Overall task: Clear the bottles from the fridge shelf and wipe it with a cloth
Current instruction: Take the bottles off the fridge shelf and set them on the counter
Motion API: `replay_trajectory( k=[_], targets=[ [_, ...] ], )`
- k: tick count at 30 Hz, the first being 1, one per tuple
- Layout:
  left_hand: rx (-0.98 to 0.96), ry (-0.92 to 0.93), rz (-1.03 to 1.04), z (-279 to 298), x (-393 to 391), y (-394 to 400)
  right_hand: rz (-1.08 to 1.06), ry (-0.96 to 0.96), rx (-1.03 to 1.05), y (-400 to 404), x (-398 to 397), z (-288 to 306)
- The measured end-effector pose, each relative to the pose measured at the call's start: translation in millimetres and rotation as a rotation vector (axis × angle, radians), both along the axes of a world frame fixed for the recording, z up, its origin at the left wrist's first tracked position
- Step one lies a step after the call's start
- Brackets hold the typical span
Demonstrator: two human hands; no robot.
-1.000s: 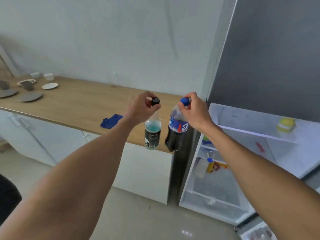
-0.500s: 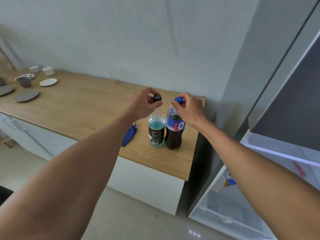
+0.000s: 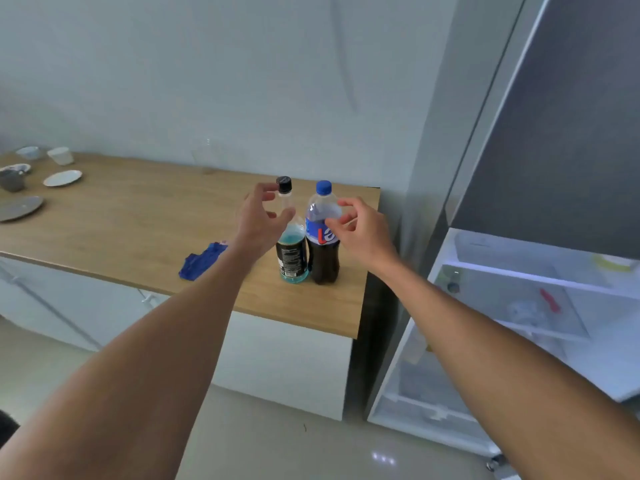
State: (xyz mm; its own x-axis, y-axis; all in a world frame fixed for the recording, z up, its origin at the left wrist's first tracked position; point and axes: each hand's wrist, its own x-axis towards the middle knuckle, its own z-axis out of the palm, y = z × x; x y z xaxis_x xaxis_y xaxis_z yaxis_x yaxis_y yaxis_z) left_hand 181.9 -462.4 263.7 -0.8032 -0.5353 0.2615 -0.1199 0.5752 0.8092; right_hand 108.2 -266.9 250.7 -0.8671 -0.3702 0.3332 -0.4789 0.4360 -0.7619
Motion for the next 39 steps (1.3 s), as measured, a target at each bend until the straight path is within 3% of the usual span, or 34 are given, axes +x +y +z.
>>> replay_trajectory(
  k=[8, 13, 20, 26, 34, 39],
  targets=[
    [0.031, -0.1, -0.235, -33.5, 83.8, 124.5, -0.152, -0.037, 0.055, 127.0, 106.1, -39.8],
    [0.035, -0.149, -0.328, -61.4, 87.1, 206.5, -0.278, -0.097, 0.06, 205.2, 112.0, -72.5],
    [0.097, -0.249, -0.38, -125.4, 14.7, 294.0, -0.414, -0.087, 0.032, 280.3, 31.9, -120.7],
    [0.349, -0.267, -0.222, -202.1, -84.9, 345.9, -0.388, -0.14, 0.073, 307.2, -73.2, -185.3],
    [0.049, -0.222, -0.059, -293.2, -180.1, 364.1, -0.337, -0.076, 0.11, 291.1, -171.8, -280.6],
    [0.012, -0.18, 0.117, -323.2, -212.3, 358.2, -0.361, -0.087, 0.04, 272.7, -191.9, -309.0]
  ],
)
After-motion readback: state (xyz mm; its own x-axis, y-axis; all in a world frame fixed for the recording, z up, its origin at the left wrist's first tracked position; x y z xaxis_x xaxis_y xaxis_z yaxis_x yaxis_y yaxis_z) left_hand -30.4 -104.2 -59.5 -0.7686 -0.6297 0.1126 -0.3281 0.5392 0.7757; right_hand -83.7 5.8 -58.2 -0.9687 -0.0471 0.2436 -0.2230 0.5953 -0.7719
